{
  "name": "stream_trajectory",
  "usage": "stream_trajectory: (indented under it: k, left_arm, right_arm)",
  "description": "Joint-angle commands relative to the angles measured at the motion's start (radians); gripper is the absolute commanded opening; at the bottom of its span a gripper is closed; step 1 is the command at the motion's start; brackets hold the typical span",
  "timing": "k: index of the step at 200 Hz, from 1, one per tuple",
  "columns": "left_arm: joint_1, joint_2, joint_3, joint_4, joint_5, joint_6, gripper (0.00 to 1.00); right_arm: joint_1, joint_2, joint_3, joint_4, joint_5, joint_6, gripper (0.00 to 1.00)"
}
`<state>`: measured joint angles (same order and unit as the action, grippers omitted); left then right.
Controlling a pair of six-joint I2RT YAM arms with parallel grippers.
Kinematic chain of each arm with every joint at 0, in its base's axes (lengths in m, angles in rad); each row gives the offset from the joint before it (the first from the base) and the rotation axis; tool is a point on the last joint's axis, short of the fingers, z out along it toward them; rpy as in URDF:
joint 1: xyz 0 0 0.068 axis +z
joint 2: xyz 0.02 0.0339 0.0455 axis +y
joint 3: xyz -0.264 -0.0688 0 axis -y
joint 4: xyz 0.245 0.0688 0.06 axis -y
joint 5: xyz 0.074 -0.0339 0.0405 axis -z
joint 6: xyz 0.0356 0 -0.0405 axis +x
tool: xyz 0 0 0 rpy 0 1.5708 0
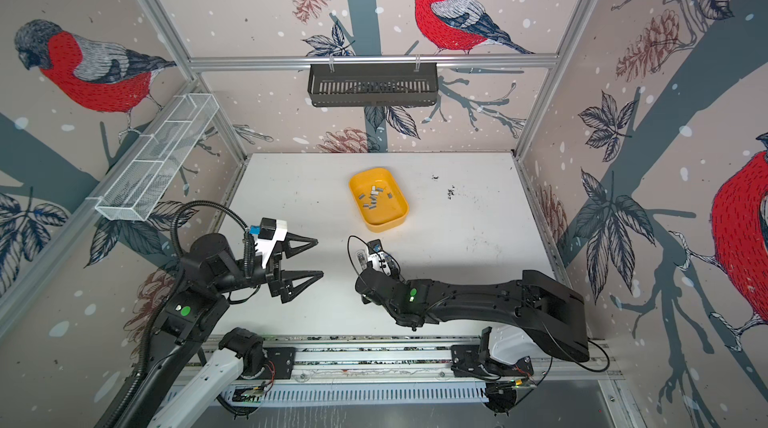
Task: Load the staples into the stapler
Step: 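Lower the strip over the white stapler's open channel with the right gripper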
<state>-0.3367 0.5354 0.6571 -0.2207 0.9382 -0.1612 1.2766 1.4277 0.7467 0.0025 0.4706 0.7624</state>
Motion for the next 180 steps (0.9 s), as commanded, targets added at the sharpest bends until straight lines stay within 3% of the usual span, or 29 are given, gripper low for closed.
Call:
stream_trajectory:
  k: [1, 29, 102, 180]
  left_arm:
    - [0.002, -0.023, -0.045, 0.086, -0.028, -0.048, 0.99]
    - [0.002, -0.028, -0.111, 0.144, -0.024, -0.081, 0.99]
    - [0.002, -0.069, -0.115, 0.118, -0.059, -0.068, 0.99]
    - [0.002, -0.046, -0.126, 0.140, -0.030, -0.082, 0.99]
  right_arm:
    - [-0.015, 0.034, 0.023, 0.021, -0.023, -0.018, 0.17]
    - [-0.043, 0.080, 0.034, 0.033, -0.061, -0.024, 0.17]
    - [-0.089, 0.159, 0.063, 0.049, -0.125, -0.049, 0.17]
    - [-0.097, 0.244, 0.108, 0.032, -0.092, -0.051, 0.16]
